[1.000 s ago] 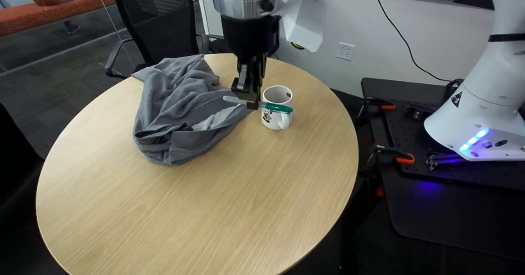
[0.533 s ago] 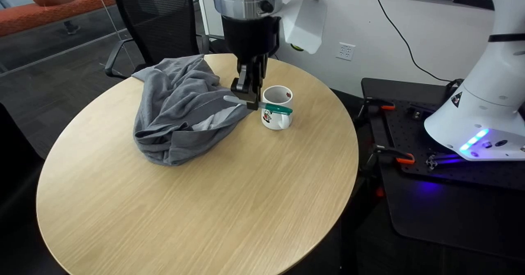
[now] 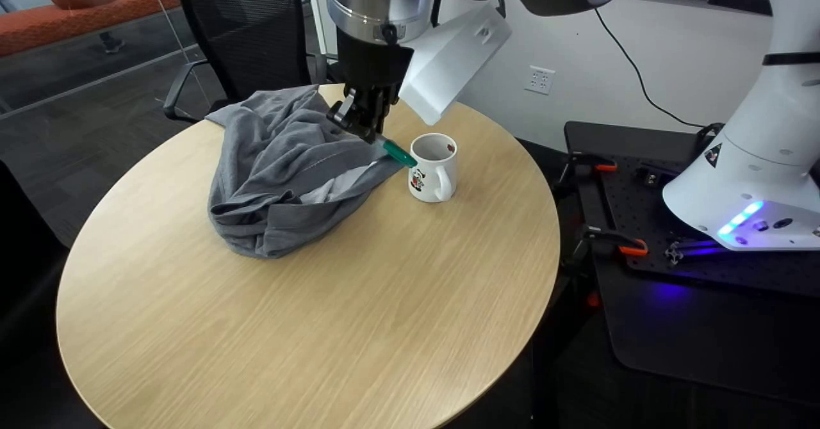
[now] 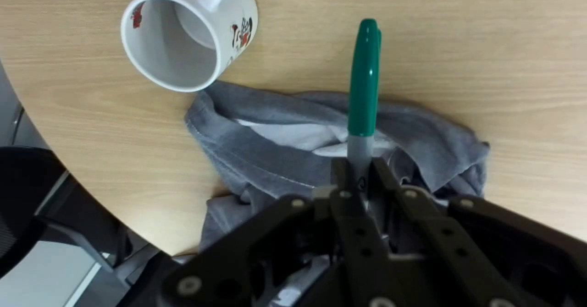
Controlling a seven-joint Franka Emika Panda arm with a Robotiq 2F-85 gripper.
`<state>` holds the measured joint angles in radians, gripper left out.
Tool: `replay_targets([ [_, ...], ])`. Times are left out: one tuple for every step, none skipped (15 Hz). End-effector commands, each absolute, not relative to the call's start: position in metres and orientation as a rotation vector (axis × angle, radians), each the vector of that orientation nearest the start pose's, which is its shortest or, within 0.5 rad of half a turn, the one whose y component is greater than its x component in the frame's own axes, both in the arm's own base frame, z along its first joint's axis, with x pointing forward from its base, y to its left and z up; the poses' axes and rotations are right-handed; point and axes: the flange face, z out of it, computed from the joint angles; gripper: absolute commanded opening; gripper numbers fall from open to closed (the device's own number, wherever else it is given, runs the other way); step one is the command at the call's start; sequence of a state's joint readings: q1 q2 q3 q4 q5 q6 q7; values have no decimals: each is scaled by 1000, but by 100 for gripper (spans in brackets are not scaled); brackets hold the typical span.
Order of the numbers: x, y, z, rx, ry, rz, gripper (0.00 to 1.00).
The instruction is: Put the marker in the mug
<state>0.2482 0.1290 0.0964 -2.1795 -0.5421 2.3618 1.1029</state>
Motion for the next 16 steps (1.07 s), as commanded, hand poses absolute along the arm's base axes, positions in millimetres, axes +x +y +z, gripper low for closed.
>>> replay_targets([
  [526, 173, 340, -3271, 888, -704, 3],
  [525, 171, 339, -3258, 957, -770, 3],
  [524, 170, 339, -3242, 1031, -835, 3],
  [523, 167, 337, -3225, 1105, -896, 3],
  [522, 164, 336, -3206, 1179, -953, 3],
  [521, 160, 334, -3185, 1260, -1009, 3],
  [520, 157, 333, -3162, 1339, -1063, 3],
  [519, 153, 331, -3137, 1421, -1117, 3],
  [517, 150, 330, -3111, 1503, -1169, 3],
  [516, 147, 328, -3082, 1591, -1212, 3],
  [513, 145, 326, -3056, 1683, -1247, 3],
  [509, 143, 323, -3022, 1775, -1282, 3],
  [506, 142, 320, -2988, 1871, -1315, 3],
  [502, 141, 317, -2954, 1964, -1345, 3],
  [498, 140, 312, -2920, 2055, -1376, 3],
  [494, 139, 308, -2882, 2142, -1413, 3],
])
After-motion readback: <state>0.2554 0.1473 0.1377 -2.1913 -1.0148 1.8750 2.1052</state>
